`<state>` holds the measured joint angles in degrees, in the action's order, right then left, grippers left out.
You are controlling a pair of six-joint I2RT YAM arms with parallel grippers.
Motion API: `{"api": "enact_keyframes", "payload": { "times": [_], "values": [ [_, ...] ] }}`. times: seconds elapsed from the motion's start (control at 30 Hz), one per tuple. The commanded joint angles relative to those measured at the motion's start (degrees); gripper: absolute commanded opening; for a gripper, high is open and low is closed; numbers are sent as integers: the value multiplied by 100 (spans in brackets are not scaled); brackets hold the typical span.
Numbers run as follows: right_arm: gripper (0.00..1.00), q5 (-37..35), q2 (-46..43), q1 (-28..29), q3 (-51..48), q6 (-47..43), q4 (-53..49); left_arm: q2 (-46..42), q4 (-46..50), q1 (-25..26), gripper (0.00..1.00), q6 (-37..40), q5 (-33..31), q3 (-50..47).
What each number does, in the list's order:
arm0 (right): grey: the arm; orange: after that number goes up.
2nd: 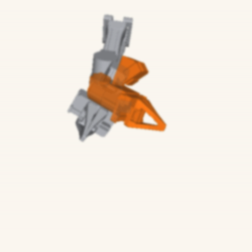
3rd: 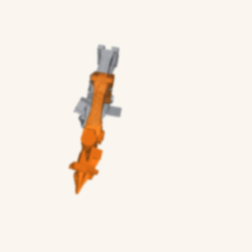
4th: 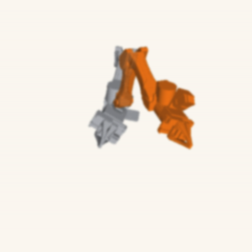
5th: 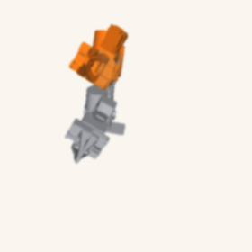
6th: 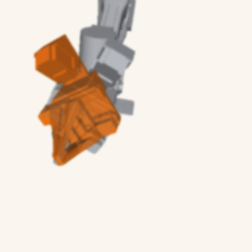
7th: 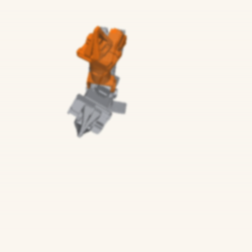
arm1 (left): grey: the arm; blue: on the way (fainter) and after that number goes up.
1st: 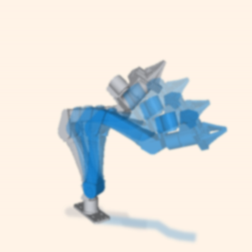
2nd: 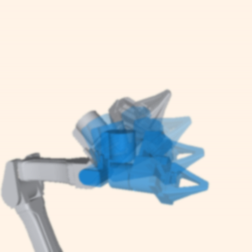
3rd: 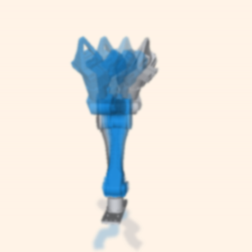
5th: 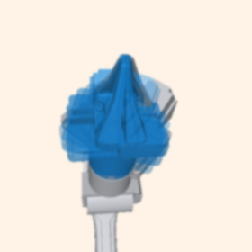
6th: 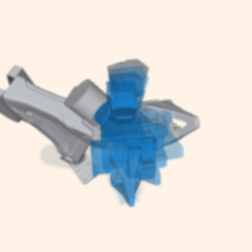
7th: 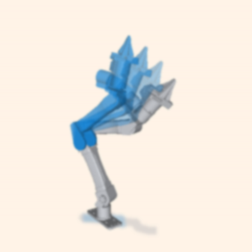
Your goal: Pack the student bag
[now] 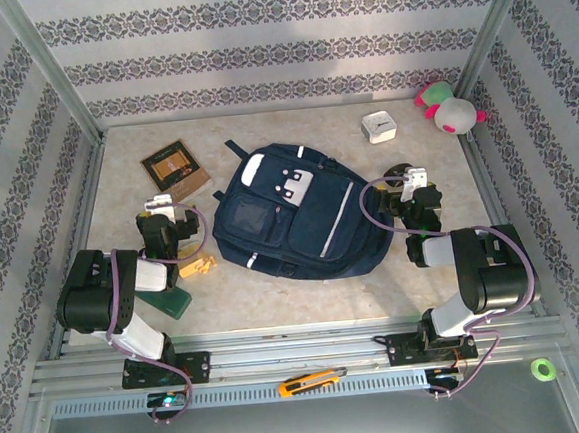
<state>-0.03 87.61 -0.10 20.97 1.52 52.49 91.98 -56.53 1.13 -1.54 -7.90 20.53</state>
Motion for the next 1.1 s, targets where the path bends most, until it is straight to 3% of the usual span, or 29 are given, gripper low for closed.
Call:
{"api": "enact_keyframes", "payload": {
  "times": [0.0, 0.13, 0.33, 0.43, 0.5, 0.6, 0.7, 0.8, 0.9, 1.0, 1.03, 1.07],
  "values": [
    [98, 2, -60, 55, 52, 1, 105, -71, -369, 37, 99, 84, 82, -126],
    [98, -1, -674, 76, 120, 6, -504, -248, -242, 32, 99, 49, -61, -120],
    [98, 99, -2000, 42, 1269, 1070, -4329, -1513, 1653, 46, 99, 3, -92, 362],
    [98, 496, -2341, 11, 1898, 1772, -5806, -2347, 3177, 46, 97, -685, -227, 865],
    [98, 989, -2610, -25, 1829, 2671, -5734, -2757, 4123, 46, 94, -1124, -90, 1220],
    [98, 2079, -3059, -143, 1224, 2851, -4956, -2923, 5177, 46, 89, -1569, 585, 1681],
    [98, 2061, -3415, -149, 787, 3457, -4681, -2700, 5706, 63, 81, -1948, 1584, 2003],
    [98, 1799, -3435, -123, 875, 3699, -5469, -2318, 6040, 188, 74, -2488, 2336, 2230],
    [98, 1521, -3204, -137, 1033, 3537, -6108, -2038, 6088, 575, 69, -3038, 2498, 2204],
    [98, 1783, -2709, -170, 1226, 3310, -6287, -1785, 6127, 1126, 66, -3281, 2398, 2178],
    [96, 1947, -2514, -175, 1318, 3247, -6314, -1684, 6216, 1271, 65, -3333, 2314, 2207],
    [88, 2031, -2365, -156, 1400, 3175, -6311, -1585, 6242, 1350, 64, -3444, 2224, 2204]
  ]
}}
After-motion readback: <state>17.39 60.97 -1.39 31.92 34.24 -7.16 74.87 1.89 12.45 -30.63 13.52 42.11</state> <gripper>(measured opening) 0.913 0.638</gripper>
